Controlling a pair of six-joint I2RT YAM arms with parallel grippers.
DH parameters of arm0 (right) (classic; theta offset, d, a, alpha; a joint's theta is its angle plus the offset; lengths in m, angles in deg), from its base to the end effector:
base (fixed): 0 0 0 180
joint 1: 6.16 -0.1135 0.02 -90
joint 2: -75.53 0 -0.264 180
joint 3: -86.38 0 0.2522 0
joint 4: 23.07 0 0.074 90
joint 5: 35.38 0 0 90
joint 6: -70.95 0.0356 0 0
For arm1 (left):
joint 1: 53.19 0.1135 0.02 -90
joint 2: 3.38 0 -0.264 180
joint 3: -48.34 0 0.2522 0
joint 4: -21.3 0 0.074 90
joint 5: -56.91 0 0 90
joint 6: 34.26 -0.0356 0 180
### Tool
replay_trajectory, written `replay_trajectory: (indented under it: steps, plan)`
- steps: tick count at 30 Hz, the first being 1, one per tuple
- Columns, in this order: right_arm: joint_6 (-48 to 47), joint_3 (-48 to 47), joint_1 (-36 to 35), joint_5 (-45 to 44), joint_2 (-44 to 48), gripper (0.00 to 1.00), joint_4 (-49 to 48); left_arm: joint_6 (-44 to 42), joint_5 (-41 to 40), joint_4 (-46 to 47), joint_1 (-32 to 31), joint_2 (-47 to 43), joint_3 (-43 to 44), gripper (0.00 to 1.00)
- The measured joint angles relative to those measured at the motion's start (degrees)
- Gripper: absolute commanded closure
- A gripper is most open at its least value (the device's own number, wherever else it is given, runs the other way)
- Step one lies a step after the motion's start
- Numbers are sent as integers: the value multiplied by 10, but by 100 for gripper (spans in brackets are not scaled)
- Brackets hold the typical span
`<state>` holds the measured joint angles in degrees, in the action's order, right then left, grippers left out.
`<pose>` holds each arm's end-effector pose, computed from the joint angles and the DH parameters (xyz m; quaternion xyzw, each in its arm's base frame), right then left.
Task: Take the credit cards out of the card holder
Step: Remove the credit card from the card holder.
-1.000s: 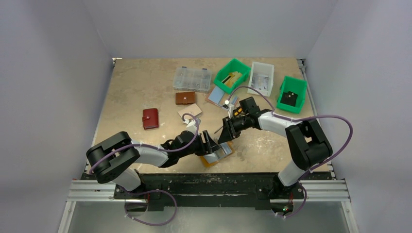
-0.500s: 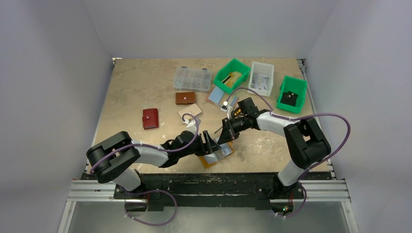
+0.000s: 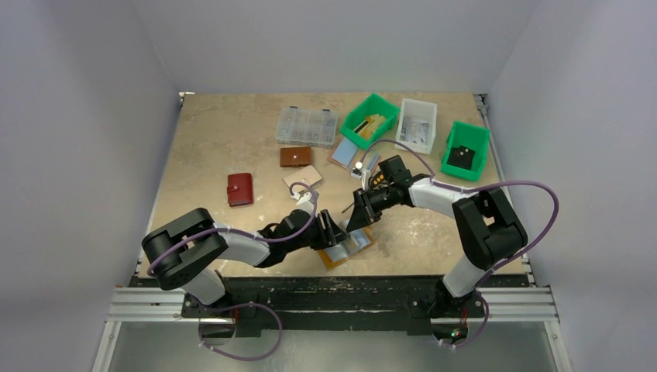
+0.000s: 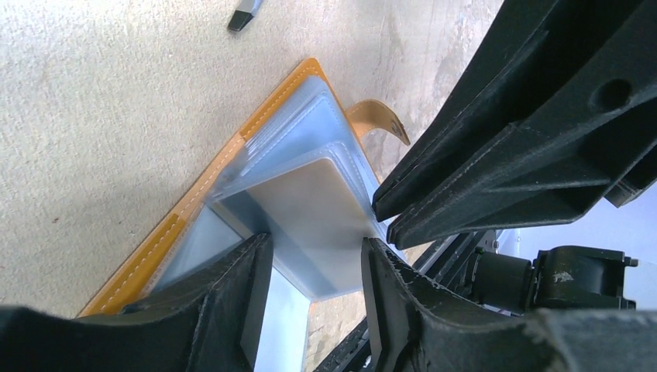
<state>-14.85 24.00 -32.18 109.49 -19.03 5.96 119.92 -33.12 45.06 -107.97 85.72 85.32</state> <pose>0.2568 0.1577 0.1595 -0.2752 0.8225 0.4884 0.0967 0.1541 -0.2182 0.1263 -0.0705 0.8559 -0.4412 0.2604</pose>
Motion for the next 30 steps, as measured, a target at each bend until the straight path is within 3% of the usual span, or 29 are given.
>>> replay_trajectory:
  steps: [18,30]
  plan:
    - [-51,-20,-2,-46,1,59,37,12,-22,-17,0,-11,-17,62]
    - [-87,-23,-2,-52,1,58,51,12,-23,-16,0,-10,-22,72]
